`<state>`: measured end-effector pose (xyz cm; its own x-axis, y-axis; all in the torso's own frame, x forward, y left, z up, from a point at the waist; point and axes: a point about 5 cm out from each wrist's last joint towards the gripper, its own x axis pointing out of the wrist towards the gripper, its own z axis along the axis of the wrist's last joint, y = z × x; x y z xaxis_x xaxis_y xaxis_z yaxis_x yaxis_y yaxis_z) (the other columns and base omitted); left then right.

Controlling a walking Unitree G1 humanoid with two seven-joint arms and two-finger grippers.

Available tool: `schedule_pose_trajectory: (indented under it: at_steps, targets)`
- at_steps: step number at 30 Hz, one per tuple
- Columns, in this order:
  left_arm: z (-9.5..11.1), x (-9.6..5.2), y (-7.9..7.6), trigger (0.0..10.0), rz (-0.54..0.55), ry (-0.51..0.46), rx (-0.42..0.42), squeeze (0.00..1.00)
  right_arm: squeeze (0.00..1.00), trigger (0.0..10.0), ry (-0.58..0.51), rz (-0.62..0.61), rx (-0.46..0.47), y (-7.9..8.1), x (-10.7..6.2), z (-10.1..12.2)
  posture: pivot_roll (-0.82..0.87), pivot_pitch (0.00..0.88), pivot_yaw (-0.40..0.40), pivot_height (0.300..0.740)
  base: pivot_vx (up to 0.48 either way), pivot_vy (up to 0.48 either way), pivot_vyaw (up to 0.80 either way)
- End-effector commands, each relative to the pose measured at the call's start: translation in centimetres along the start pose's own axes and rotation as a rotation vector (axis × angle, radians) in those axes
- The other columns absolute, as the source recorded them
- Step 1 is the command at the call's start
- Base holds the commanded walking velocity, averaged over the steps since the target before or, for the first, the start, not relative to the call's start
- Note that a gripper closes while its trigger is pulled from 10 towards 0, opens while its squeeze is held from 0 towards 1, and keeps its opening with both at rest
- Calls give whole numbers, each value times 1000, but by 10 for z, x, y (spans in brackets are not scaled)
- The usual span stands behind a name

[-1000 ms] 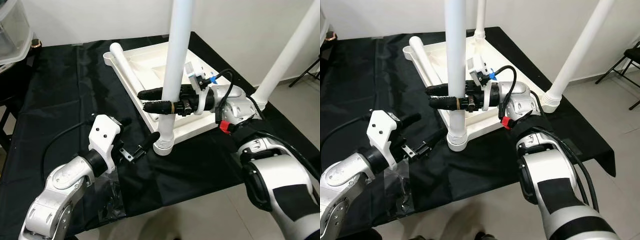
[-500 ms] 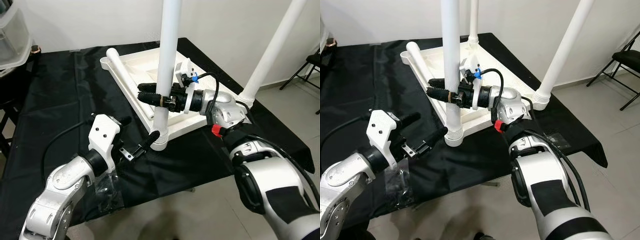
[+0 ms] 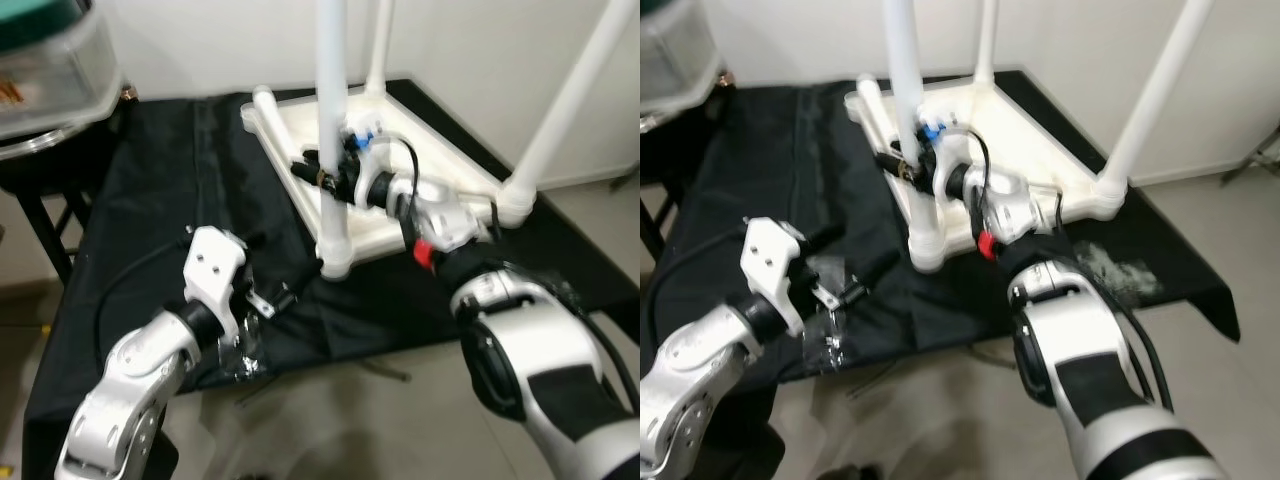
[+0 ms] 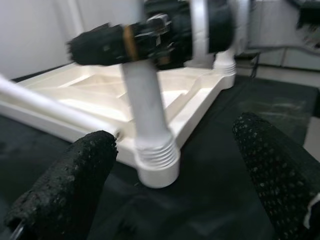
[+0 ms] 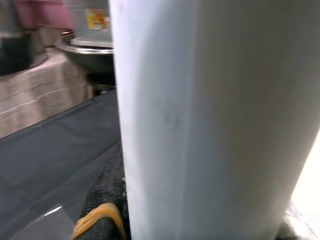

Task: Building children table

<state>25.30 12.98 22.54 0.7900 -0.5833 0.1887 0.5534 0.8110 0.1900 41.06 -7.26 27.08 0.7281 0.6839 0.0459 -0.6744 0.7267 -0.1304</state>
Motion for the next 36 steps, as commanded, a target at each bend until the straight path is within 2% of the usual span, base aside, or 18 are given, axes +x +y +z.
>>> schedule_pose_trajectory:
  at_steps: [1, 6, 10, 13, 14, 20, 21, 23, 24, 26, 27, 29, 30, 31, 35, 36]
  targets:
    - [-3, -1, -2, 10000, -2, 12, 1, 0, 0, 10000, 141, -122, 92, -5, -10, -44, 111, 209, -74, 740, 0, 0, 0]
    - [-1, 0, -3, 10000, -4, 7, 0, 0, 0, 10000, 110, -231, 111, -9, -9, -42, 111, 211, -73, 740, 0, 0, 0]
    - [-2, 0, -4, 10000, -8, 8, -1, 0, 0, 10000, 103, -254, 116, -9, -8, -41, 111, 214, -74, 740, 0, 0, 0]
    - [-3, 1, -5, 10000, -12, 7, -4, 0, 0, 10000, 102, -391, 147, -13, -8, -40, 109, 213, -73, 740, 0, 0, 0]
    - [-3, 1, -5, 10000, -12, 7, -4, 0, 0, 10000, 102, -391, 147, -13, -8, -40, 109, 213, -73, 740, 0, 0, 0]
    - [-2, 1, -4, 10000, -14, 7, 2, 0, 0, 10000, 124, -590, 205, -15, -9, -43, 109, 214, -73, 740, 0, 0, 0]
    - [-2, 1, -4, 10000, -14, 7, 2, 0, 0, 10000, 124, -590, 205, -15, -9, -43, 109, 214, -73, 740, 0, 0, 0]
    - [-2, 1, -3, 10000, -10, 7, 5, 0, 0, 10000, 132, -713, 226, -13, -8, -44, 107, 213, -76, 740, 0, 0, 0]
    - [-2, 1, -3, 10000, -10, 7, 5, 0, 0, 10000, 132, -713, 226, -13, -8, -44, 107, 213, -76, 740, 0, 0, 0]
    - [-2, 2, -2, 10000, -7, 5, 5, 0, 0, 10000, 133, -828, 209, -10, -7, -43, 106, 212, -77, 740, 0, 0, 0]
    - [-2, 2, -2, 10000, -7, 5, 5, 0, 0, 10000, 133, -828, 209, -10, -7, -43, 106, 212, -77, 740, 0, 0, 0]
    - [-2, 3, -2, 10000, -5, 1, 2, 0, 0, 10000, 134, -953, 200, -5, -5, -41, 107, 212, -82, 740, 0, 0, 0]
    - [-2, 3, -2, 10000, -5, 1, 2, 0, 0, 10000, 134, -953, 200, -5, -5, -41, 107, 212, -82, 740, 0, 0, 0]
    - [-2, 3, -3, 10000, -5, 0, 3, 0, 0, 10000, 122, -1068, 208, -1, -4, -38, 105, 214, -86, 740, 0, 0, 0]
    - [-2, 3, -3, 10000, -5, -2, 3, 0, 0, 10000, 110, -1155, 204, 1, -4, -33, 106, 215, -88, 740, 0, 0, 0]
    - [-2, 4, -3, 10000, -6, -3, 3, 0, 0, 10000, 117, -1217, 227, 1, -6, -32, 107, 216, -90, 740, 0, 0, 0]
